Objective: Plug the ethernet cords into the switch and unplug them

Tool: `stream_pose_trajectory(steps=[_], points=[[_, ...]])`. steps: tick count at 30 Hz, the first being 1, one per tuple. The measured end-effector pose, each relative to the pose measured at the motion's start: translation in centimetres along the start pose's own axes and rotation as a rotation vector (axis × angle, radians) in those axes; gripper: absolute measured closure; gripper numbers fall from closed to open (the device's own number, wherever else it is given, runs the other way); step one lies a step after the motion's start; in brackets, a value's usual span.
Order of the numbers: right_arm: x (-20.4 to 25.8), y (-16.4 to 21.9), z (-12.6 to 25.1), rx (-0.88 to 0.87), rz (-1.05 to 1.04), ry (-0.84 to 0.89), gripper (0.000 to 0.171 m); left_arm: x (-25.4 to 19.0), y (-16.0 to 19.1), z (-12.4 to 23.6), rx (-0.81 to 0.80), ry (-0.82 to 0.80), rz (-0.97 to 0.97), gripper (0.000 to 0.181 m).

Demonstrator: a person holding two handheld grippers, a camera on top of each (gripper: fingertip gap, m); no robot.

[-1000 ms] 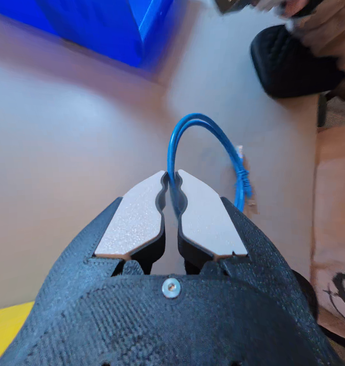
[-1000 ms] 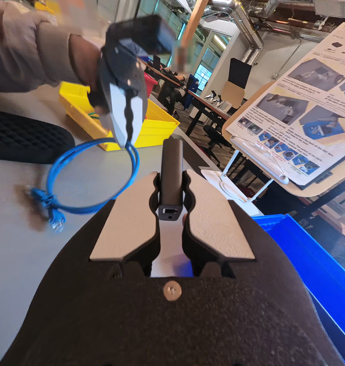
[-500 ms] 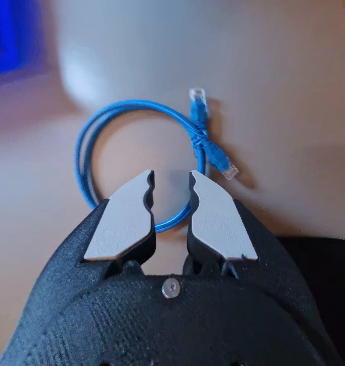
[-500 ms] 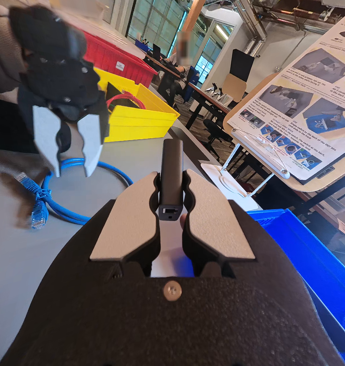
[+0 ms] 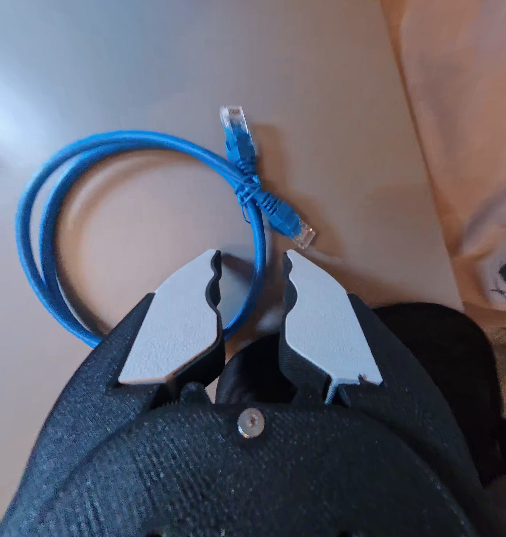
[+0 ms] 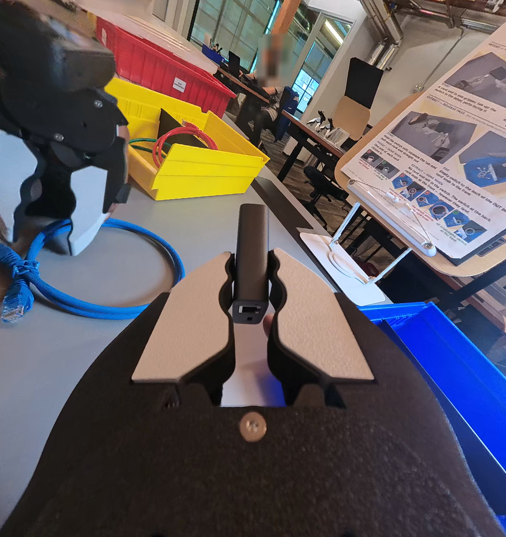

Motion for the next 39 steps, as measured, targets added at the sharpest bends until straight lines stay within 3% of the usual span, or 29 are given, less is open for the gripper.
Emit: stream_pose_trajectory(steps=[1,3,15,20,22,26,29,32,36,39], points=[[0.0,0.0,0.0,0.001,0.003,0.000,0.150,-0.1,-0.2,-0.2,-0.004,-0.008,-0.012,0.151],[0.1,-0.1,0.0,-0.002,0.005,0.002,0.150,0.1,-0.7,0.1,-0.032,-0.043,-0.041,0.174],[-0.2,-0.3,0.4,-0.016,0.000,0.017,0.150,2.2,-3.5,4.4,-0.280,-0.147,0.086,0.175],[-0.6,-0.7,0.7,-0.033,0.002,0.047,0.150,3.2,-4.7,6.9,-0.480,-0.165,0.162,0.175],[-1.2,-0.9,1.1,-0.052,-0.002,0.089,0.150,3.0,-5.8,9.0,-0.668,-0.090,0.199,0.175],[-2.6,-1.4,2.3,-0.097,-0.028,0.160,0.150,2.7,-6.4,13.3,-1.065,0.248,0.383,0.176],[-3.3,-1.2,2.9,-0.091,-0.042,0.204,0.150,5.6,-3.9,9.8,-0.999,0.298,0.691,0.175],[-3.8,-0.9,3.1,-0.081,-0.053,0.229,0.150,7.4,-2.2,7.7,-0.963,0.310,0.888,0.160],[-3.8,-0.7,3.0,-0.074,-0.055,0.225,0.150,9.5,-1.0,9.5,-0.851,-0.065,0.835,0.160],[-3.7,-0.6,2.8,-0.067,-0.056,0.216,0.150,11.5,1.3,10.5,-0.627,-0.400,0.788,0.155]])
Point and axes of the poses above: each gripper's, where its closed fingertips meet, z back along the fingers, y out of its underside, x = y × z across the jaws, the point moved 4 cm from there along z, back along the fingers, and after that the axes turned 6 degrees about -y, right-handed, at the moved point
